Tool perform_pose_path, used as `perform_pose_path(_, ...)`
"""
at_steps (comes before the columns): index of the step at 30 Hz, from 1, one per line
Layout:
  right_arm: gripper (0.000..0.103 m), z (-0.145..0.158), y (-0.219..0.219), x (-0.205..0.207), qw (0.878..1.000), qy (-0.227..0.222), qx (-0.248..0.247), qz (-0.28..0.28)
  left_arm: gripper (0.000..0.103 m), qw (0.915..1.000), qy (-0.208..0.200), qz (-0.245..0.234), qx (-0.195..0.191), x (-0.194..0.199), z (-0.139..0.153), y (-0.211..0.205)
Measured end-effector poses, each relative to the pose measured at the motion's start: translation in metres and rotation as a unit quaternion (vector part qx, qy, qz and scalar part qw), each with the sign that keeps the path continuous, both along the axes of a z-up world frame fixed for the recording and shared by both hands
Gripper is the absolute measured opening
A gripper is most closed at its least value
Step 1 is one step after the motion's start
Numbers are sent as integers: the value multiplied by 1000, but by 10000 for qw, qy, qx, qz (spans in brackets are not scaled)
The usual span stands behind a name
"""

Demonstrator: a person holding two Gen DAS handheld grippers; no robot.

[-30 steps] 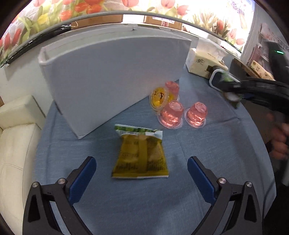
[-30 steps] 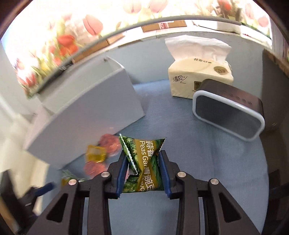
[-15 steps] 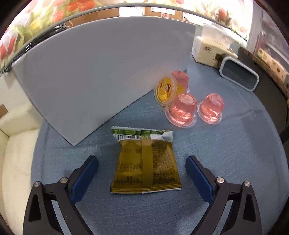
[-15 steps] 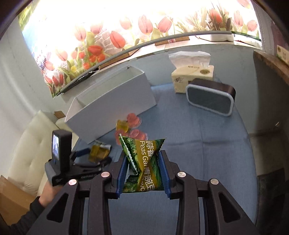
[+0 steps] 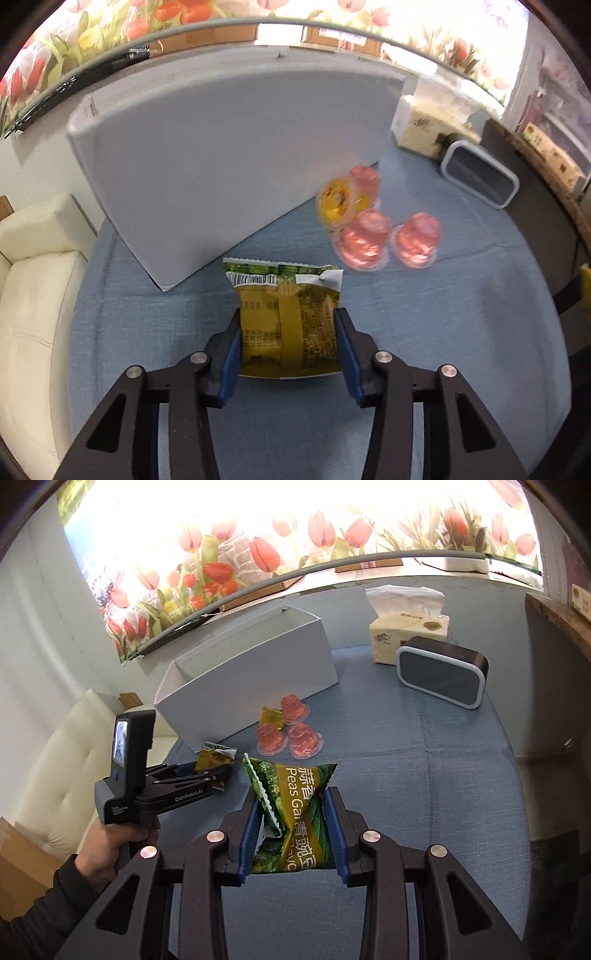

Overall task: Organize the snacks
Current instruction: 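Carry both bags into the white box and open both grippers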

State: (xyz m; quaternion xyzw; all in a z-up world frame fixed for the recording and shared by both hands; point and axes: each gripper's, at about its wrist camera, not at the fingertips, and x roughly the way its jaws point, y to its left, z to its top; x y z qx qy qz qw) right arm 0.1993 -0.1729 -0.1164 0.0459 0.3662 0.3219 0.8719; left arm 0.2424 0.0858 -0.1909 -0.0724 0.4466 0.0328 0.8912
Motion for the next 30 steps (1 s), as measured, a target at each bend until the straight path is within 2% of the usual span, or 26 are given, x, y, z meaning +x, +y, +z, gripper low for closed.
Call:
perform_pose_path(6,37,2,5,-2,9999,-26,46,100,50,9983,-522,-194,-172,-32,51,-4)
perform_pose_path(13,37,22,40,21,9989,-228,-15,398,50,9932,-1118,-285,-118,-50,117,7)
perform_pose_path(16,37,39,62,43,9979,-378,-27,520,50,9916,-1282,-168,-70,-41,141,19)
perform_pose_path(19,37,59,90,79,9966,-288,170,755,50,9902,-1389,-108,-135,-23,158,34)
perform_pose_path(22,37,82,127,110,9953,-558,8,788,50,9894,-1414,-5,-321,1,164,55)
perform_pose_path(25,37,94,160,151,9951,-272,219,920,50,9899,-1361,143,-371,28,164,81)
perform_pose_path(27,37,99,185,175,9961,-319,-2,818,50,9894,-1354,146,-509,43,160,94)
perform_pose_path(30,37,97,213,201,9953,-420,-415,772,50,9914,-1210,184,-471,68,149,106)
